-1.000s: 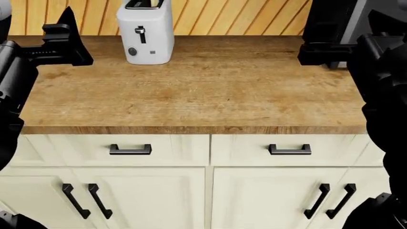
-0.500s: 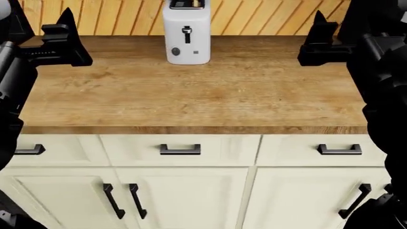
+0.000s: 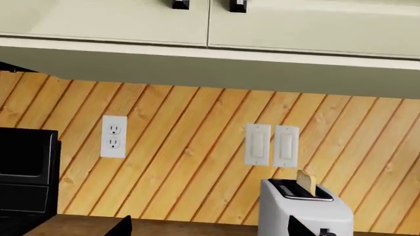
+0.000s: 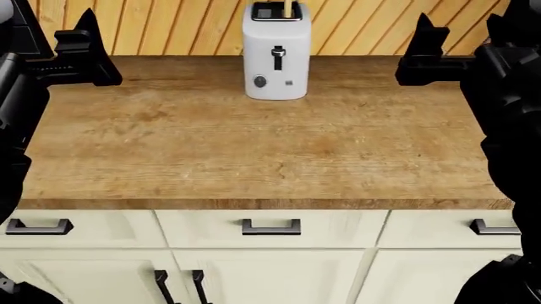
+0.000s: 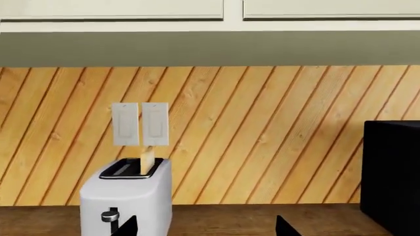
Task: Push down the lever of the toaster to turn it on.
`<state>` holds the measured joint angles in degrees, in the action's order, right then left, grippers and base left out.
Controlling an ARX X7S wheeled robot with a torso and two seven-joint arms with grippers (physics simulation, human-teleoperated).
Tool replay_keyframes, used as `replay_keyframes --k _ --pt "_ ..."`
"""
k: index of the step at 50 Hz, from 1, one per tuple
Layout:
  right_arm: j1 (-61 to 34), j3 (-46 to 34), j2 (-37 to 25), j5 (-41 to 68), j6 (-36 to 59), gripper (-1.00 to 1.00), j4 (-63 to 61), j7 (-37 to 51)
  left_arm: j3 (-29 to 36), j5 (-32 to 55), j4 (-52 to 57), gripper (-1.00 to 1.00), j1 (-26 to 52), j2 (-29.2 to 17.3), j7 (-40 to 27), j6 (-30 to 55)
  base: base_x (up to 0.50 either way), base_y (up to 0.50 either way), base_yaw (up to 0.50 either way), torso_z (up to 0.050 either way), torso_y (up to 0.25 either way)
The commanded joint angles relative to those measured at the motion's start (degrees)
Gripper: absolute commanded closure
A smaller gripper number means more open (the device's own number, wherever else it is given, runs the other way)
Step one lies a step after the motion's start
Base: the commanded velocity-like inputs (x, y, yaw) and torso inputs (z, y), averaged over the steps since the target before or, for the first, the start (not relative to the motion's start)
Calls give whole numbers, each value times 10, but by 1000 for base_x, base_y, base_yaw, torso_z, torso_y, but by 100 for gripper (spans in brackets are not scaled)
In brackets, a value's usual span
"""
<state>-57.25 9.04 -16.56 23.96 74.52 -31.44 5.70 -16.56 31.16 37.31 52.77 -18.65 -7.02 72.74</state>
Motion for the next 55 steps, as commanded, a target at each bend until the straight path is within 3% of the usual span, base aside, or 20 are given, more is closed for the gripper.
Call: replay_keyframes --k 1,32,55 --pt "-2 2 0 3 1 -100 3 2 -1 5 -1 -100 2 1 -3 0 422 0 0 0 0" --pt "1 5 -1 13 2 -100 -1 10 -5 16 0 -100 -1 -1 -10 -1 418 5 0 0 0" --pt "-3 13 1 21 5 -100 -1 17 -4 22 -3 -100 1 -4 -16 -3 359 187 0 0 1"
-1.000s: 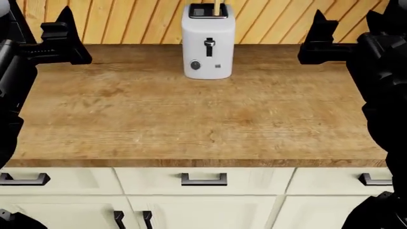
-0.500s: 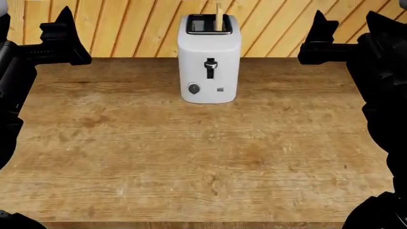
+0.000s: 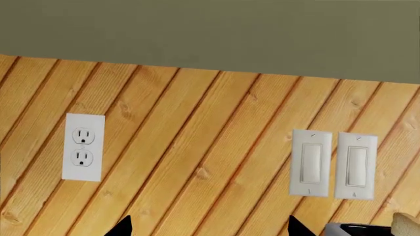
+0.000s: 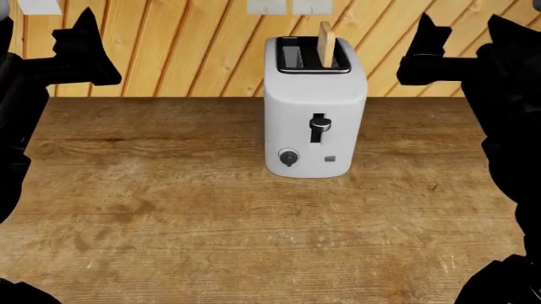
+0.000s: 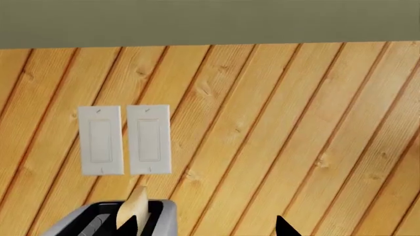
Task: Push down the lever of the toaster to turn it on.
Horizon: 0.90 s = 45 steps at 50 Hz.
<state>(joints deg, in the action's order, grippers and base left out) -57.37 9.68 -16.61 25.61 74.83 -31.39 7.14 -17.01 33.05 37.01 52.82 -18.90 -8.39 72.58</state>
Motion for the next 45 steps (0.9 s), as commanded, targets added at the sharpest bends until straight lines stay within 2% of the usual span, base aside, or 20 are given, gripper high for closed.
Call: replay_keyframes --k 1,15,16,32,45 --pt "-1 8 2 5 2 -100 -2 3 1 3 -1 -100 0 -1 -3 -2 0 0 0 0 0" --pt "-1 2 -2 7 8 -100 -5 10 -1 8 0 -100 -2 -3 -6 -2 0 0 0 0 0" --pt "-2 3 -2 7 9 100 -4 12 0 8 0 -100 -1 -3 -6 -3 0 0 0 0 0" --pt "-3 5 -4 20 11 100 -7 5 -4 15 1 -100 -2 -4 -11 0 0 0 0 0 0" --pt "2 20 0 53 54 100 -41 -1 0 16 -5 -100 -1 -4 -15 -4 0 0 0 0 0"
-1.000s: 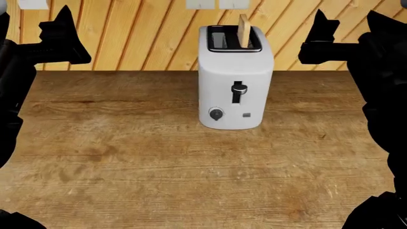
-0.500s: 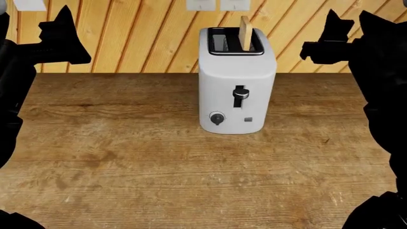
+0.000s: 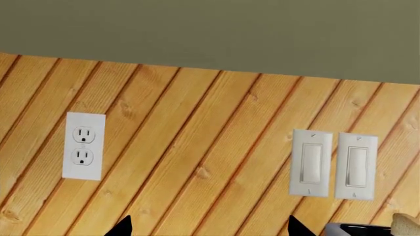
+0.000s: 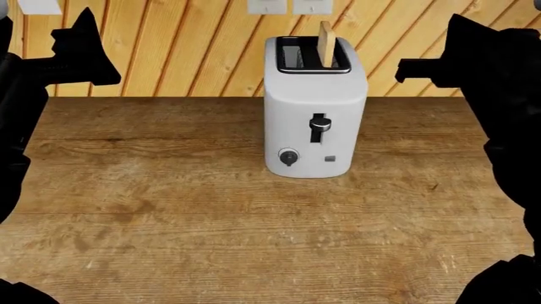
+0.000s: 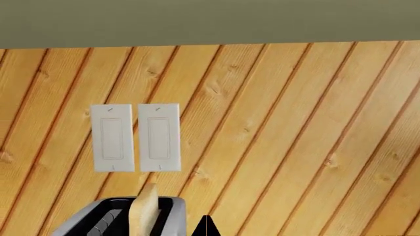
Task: Push down the lever of the toaster to turn it on.
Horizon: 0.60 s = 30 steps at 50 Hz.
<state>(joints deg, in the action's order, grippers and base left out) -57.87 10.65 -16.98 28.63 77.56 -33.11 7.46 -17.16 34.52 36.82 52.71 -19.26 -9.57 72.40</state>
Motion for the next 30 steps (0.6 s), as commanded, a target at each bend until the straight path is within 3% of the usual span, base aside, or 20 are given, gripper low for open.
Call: replay_keyframes --k 1,10,30 --pt "9 13 5 28 34 100 -31 -5 2 2 -2 -100 0 -1 -3 -2 0 0 0 0 0" --pt "17 42 15 72 99 100 -75 -9 0 7 1 -100 -2 -3 -5 -1 0 0 0 0 0" --pt "20 55 5 150 114 100 -70 20 -1 14 2 -100 -4 -5 -10 -2 0 0 0 0 0"
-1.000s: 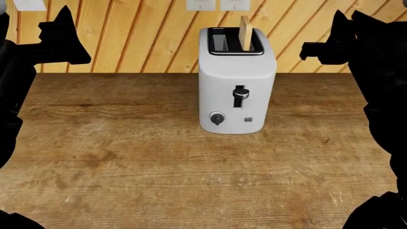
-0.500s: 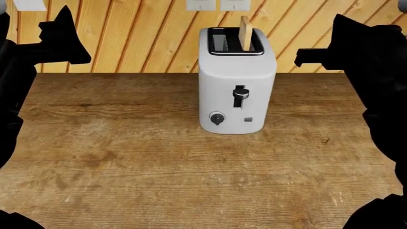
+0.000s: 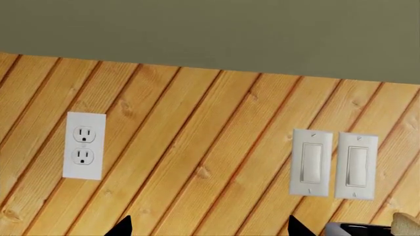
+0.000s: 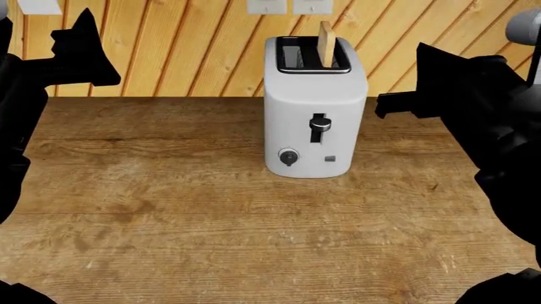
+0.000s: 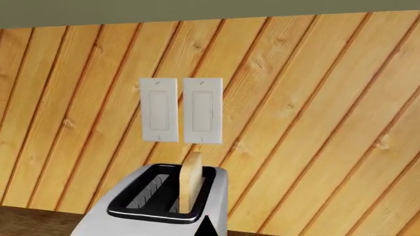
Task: Push down the lever of the toaster to turn it on.
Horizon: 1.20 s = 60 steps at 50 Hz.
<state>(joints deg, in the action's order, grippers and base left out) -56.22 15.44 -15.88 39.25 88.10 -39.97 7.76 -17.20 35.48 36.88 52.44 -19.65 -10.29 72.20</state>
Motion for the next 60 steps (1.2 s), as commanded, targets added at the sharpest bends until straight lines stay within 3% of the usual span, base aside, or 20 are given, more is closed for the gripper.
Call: replay_keyframes --k 1,35,38,42,52,60 --pt "3 7 -7 46 7 100 -1 18 0 4 0 -100 -1 -1 -3 -1 0 0 0 0 0" --pt "4 4 -23 93 -12 100 16 64 0 15 -1 -100 -2 -5 -11 -3 0 0 0 0 0" --pt "9 27 -9 134 18 100 5 124 -1 16 0 -100 -3 -5 -12 -2 0 0 0 0 0" --pt "0 46 -23 309 17 100 31 310 1 16 -2 -100 -3 -5 -13 -4 0 0 0 0 0" --pt "-15 31 -36 564 -15 100 82 632 -1 22 1 -100 -2 -6 -17 0 0 0 0 0 0" --pt "-13 3 -47 643 -46 100 80 687 1 24 1 -100 -3 -6 -19 -1 0 0 0 0 0"
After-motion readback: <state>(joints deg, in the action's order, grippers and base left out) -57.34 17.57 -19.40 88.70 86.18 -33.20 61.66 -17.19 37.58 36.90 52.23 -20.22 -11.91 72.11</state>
